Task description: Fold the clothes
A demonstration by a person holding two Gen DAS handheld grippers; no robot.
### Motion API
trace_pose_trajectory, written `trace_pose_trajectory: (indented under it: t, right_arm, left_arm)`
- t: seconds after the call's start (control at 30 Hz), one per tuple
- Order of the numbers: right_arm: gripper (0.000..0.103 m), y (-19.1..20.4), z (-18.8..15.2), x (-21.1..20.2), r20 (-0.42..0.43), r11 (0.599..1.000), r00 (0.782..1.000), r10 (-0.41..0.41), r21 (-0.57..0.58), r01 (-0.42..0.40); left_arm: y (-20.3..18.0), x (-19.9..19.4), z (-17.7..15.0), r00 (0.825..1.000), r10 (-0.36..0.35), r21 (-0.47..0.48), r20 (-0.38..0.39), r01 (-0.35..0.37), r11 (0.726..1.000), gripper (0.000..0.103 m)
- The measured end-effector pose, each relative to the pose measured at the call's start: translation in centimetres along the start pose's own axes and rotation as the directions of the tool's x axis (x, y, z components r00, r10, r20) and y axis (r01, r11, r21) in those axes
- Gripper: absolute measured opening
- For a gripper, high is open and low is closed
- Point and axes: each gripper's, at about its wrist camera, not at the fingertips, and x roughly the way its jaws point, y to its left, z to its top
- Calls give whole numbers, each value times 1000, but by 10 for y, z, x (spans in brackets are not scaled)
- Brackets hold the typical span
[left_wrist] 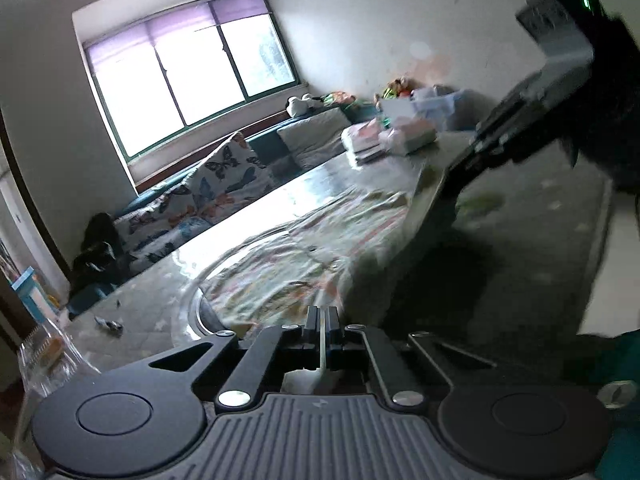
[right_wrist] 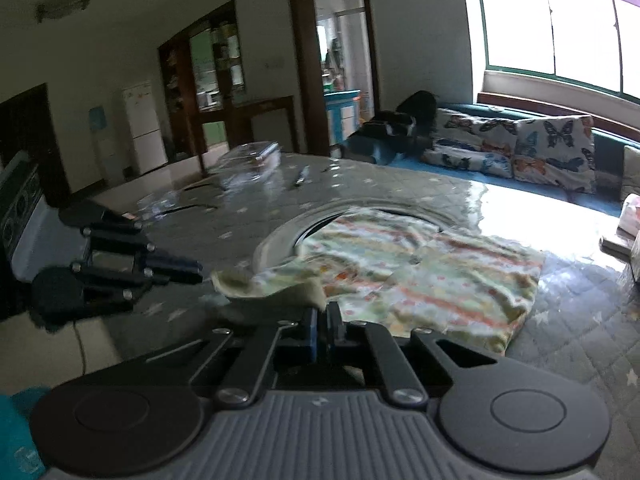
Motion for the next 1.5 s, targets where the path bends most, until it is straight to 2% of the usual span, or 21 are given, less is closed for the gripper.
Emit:
trace_pose_trajectory:
  t: [0.17, 0.33, 0.4, 0.43, 0.67, 0.83, 0.93, 1.0, 1.23, 1.33, 1.5]
  right_arm:
    - [1, 17, -7, -23, 7, 1000, 1000, 5, -6, -5]
    - [1, 13, -17, -11, -52, 1000, 998, -30, -3, 30]
    - [1, 12, -21, -8, -65, 1000, 997, -31, -1, 31]
    - [1, 11, -22, -8, -68, 999, 997, -33, 2, 33]
    - [9, 5, -27, -3, -95, 998, 994, -62, 7, 63]
    - [19, -2, -32, -1, -118, 996, 989, -91, 4, 92]
    - [19, -6, -35, -1, -128, 994, 986, -103, 13, 105]
    - [20, -7, -37, -2, -130, 994, 986, -107, 19, 111]
    - [27, -9, -40, 1, -137, 994, 985, -104, 22, 108]
    - [33, -8, -38, 0, -131, 994, 985, -109, 16, 112]
    - [37, -10, -37, -2, -134, 991, 982, -131, 5, 133]
  left_arm:
    - [-6, -17, -6, 999, -25, -28, -27, 25, 999, 2]
    - [-11, -9, -19, 997, -24, -30, -70, 22, 999, 9]
    - [-15, -3, -23, 996, -38, -26, -84, 36, 999, 30]
    - [-17, 0, -25, 995, -47, -27, -91, 45, 999, 33]
    - [-46, 28, -26, 997, -24, 132, -74, 34, 991, 36]
    - [-60, 42, -30, 998, -22, 266, -61, 38, 963, 38]
    - [-63, 41, -33, 998, -25, 327, -58, 43, 944, 38]
    - [-63, 36, -37, 998, -27, 364, -57, 46, 930, 44]
    - [-67, 41, -49, 997, -17, 438, -69, 46, 898, 44]
    - [-72, 48, -47, 998, -44, 445, -44, 59, 893, 44]
    - [-75, 52, -36, 996, -91, 437, 12, 76, 896, 44]
